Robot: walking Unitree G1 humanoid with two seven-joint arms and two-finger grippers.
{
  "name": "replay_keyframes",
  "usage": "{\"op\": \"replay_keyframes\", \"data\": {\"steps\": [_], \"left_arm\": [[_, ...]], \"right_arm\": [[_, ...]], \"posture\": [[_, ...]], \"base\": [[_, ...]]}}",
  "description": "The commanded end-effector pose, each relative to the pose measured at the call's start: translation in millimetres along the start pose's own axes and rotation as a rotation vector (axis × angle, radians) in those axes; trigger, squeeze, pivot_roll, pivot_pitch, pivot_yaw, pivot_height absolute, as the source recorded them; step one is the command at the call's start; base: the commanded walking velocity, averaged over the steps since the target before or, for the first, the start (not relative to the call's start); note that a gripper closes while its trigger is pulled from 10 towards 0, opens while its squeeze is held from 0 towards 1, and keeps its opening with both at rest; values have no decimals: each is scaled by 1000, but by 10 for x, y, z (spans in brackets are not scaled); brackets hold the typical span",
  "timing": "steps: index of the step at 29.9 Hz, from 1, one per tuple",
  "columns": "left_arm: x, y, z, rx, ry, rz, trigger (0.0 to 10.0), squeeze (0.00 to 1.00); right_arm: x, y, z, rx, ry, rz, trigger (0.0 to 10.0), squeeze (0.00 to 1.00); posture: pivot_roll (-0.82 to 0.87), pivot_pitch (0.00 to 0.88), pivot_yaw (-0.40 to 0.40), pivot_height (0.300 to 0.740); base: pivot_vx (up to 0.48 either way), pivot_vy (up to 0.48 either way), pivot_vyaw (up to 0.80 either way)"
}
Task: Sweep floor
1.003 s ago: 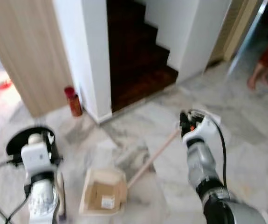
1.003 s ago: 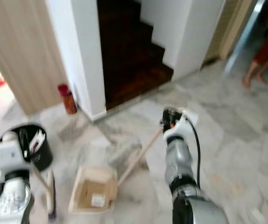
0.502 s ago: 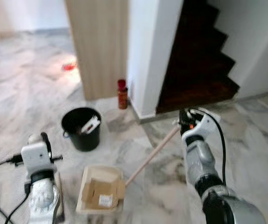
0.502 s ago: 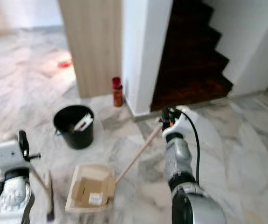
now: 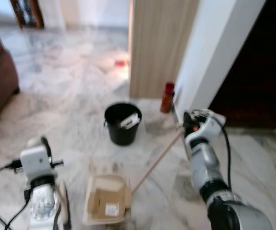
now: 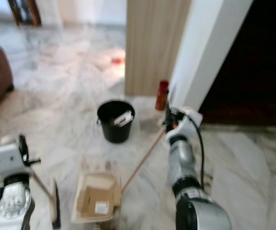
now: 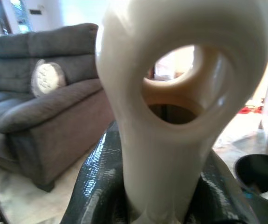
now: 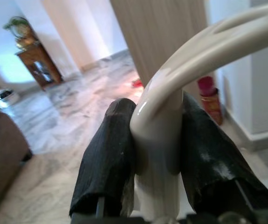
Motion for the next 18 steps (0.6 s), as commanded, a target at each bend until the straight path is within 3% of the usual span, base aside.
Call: {"op": "replay_keyframes", "data": {"steps": [1,11,16,18], "left_arm": [[28,97,13,9,0,47,10000,0],[31,109,39,4,-6,52,10000,0],[64,145,65,1,-9,62,10000,0],[69,156,70,1,-10,66,10000,0]], "right_arm": [[15,93,62,35,-25,32,10000,0],[47,121,-54,-6,23,46,10000,0],[114,202,-446,-98,174,106,10000,0],[126,221,-528,-115,205,116,10000,0]], "posture": [[245,0,-67,740],[241,0,-69,740],[235,0,-66,740],[237,0,-66,740]], "base": [[0,0,0],[0,0,0],[0,0,0],[0,0,0]]}}
Point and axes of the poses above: a point about 5 cm out from each wrist's last joint towards the gripper, its own x axis pointing out of the wrist towards the gripper, its own y axis along the axis of the wrist's last joint, z = x × y, the point moved 3 cm from there along x, pointing out of the wrist towards the gripper, and after that the axes turned 10 degrees about x, right-handed, at the moved point
